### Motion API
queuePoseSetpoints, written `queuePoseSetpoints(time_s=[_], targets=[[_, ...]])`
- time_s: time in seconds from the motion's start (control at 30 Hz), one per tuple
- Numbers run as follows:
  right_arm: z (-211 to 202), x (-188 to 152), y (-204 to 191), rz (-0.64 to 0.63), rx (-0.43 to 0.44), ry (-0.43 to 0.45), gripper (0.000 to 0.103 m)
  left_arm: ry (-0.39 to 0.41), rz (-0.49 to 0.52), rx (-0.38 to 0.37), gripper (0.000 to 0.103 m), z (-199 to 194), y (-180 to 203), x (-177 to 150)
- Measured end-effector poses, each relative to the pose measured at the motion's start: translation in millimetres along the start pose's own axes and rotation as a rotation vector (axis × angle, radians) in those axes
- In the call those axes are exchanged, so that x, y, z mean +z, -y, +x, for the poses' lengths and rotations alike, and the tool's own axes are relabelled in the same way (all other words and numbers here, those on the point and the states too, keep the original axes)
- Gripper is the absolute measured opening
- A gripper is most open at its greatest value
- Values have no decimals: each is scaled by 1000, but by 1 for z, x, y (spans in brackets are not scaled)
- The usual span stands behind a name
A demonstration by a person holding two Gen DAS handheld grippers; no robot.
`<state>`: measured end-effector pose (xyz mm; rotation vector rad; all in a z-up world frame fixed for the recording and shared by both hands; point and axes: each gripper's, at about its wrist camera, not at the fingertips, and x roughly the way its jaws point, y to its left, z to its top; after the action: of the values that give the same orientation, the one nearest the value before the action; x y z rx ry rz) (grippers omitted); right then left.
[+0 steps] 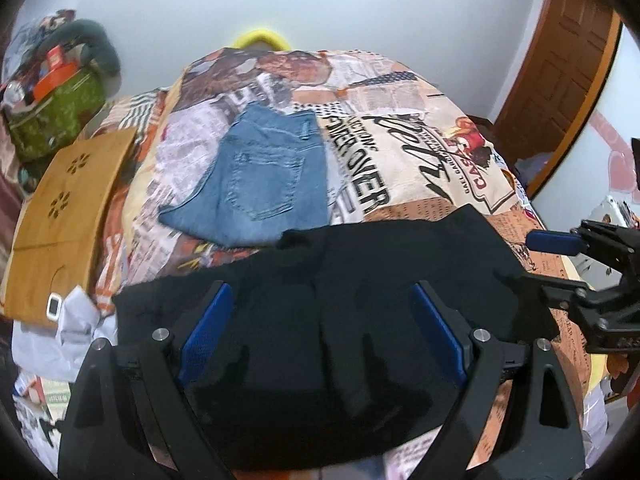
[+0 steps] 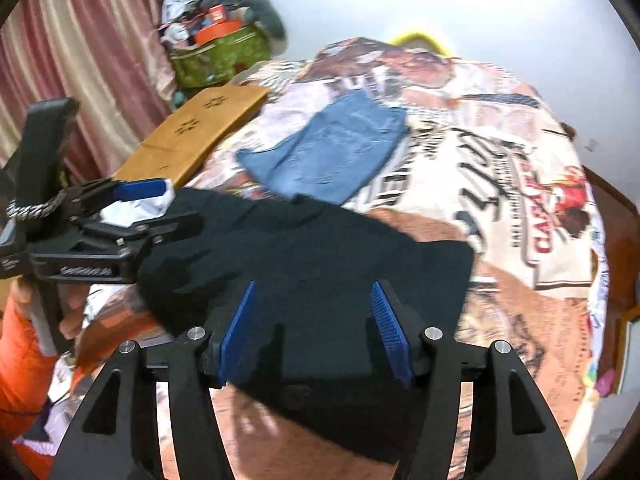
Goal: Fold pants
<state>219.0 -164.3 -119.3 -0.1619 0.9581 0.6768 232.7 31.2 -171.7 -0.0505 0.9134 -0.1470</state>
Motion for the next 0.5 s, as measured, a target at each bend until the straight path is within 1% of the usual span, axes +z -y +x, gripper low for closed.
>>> queuePoseSetpoints(time_s=[0.13, 0.27, 0.43, 0.5], targets=[[13, 1, 22, 34, -20, -27, 56, -29, 37, -7, 91, 21, 18, 12], [36, -7, 39, 55, -21, -78, 56, -87, 67, -9, 91, 49, 31, 15], [60, -26, 52, 62, -5, -156, 56, -193, 132, 4, 91, 87, 48, 1], [59, -33, 55, 70, 3, -149, 61, -234, 169, 11, 93, 99, 52, -7]])
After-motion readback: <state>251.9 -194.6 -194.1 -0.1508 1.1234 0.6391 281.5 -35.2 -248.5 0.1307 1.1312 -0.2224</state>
